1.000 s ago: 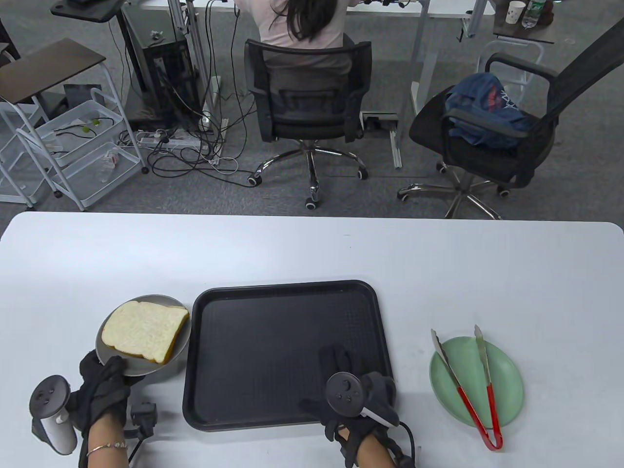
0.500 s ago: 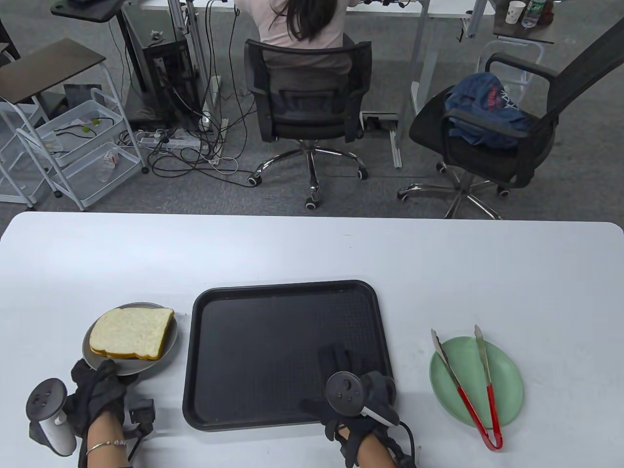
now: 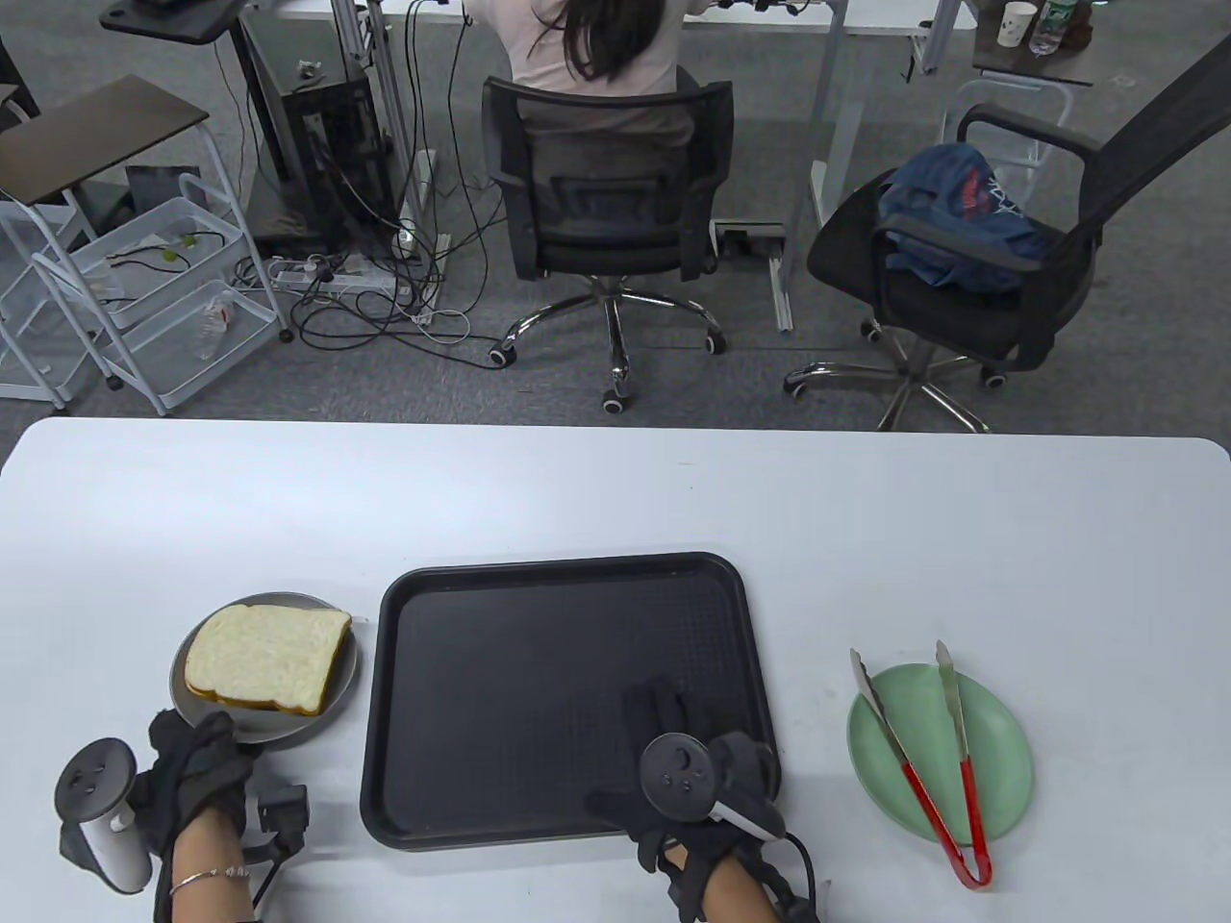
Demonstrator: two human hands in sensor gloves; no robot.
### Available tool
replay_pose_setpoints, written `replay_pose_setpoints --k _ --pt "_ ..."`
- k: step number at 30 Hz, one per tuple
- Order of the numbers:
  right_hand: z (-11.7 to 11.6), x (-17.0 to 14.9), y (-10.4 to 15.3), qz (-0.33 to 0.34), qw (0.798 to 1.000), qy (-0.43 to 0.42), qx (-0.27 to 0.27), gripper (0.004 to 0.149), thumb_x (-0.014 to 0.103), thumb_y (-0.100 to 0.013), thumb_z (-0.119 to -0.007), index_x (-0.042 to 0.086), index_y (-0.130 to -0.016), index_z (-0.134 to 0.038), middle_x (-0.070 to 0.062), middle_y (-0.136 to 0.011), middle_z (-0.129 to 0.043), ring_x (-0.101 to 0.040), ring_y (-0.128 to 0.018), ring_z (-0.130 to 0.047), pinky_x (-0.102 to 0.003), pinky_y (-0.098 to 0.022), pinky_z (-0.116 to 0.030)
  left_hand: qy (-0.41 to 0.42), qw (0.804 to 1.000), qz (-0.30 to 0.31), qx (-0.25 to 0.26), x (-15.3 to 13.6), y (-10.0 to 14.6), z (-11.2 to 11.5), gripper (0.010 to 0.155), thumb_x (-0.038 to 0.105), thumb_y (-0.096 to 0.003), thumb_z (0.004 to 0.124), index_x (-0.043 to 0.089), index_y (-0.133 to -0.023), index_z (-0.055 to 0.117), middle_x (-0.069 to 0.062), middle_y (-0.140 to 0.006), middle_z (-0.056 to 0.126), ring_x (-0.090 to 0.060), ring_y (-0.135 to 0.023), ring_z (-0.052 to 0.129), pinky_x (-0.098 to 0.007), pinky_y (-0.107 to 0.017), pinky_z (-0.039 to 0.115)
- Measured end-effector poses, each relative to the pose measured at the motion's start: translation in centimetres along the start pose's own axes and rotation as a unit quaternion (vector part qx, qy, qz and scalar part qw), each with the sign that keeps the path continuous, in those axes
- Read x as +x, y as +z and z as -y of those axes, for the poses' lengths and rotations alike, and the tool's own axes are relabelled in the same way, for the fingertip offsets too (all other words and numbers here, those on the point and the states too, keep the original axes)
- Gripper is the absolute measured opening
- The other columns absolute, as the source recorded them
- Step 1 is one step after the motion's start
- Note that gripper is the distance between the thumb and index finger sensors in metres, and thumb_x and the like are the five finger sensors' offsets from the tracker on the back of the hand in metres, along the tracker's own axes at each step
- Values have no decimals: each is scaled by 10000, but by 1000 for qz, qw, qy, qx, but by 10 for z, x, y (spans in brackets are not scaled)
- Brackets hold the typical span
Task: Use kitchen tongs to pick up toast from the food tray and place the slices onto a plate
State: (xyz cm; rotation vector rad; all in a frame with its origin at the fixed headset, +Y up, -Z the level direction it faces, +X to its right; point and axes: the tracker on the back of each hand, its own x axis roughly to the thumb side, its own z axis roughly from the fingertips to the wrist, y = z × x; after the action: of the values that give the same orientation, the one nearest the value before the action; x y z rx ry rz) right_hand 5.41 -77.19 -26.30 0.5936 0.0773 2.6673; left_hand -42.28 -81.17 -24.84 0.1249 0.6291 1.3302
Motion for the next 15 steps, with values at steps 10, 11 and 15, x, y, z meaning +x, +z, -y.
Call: replay_pose_setpoints --k 10,11,15 --pt "-1 1 0 5 1000 -1 5 1040 608 -356 -824 6 -1024 -302 -360 -1049 -299 -645 -842 -389 -727 -496 -539 -67 997 46 13 17 11 6 777 234 -738 542 -207 -1131 36 -543 -1100 99 -768 -954 269 -725 -711 488" --pt "-1 2 0 7 1000 -1 5 1041 608 -355 -824 7 -1024 -301 -359 -1050 -297 -644 -842 -387 -727 -497 -539 -71 996 55 11 19 12 6 795 266 -744 543 -202 -1134 34 -541 -1102 92 -770 -954 256 -733 -711 475" --pt "-1 2 0 8 1000 -2 7 1043 609 -356 -823 8 -1025 -294 -359 -1050 -287 -646 -844 -379 -730 -498 -534 -99 990 95 16 30 20 10 850 346 -748 563 -184 -1146 31 -528 -1112 74 -769 -957 225 -739 -715 456"
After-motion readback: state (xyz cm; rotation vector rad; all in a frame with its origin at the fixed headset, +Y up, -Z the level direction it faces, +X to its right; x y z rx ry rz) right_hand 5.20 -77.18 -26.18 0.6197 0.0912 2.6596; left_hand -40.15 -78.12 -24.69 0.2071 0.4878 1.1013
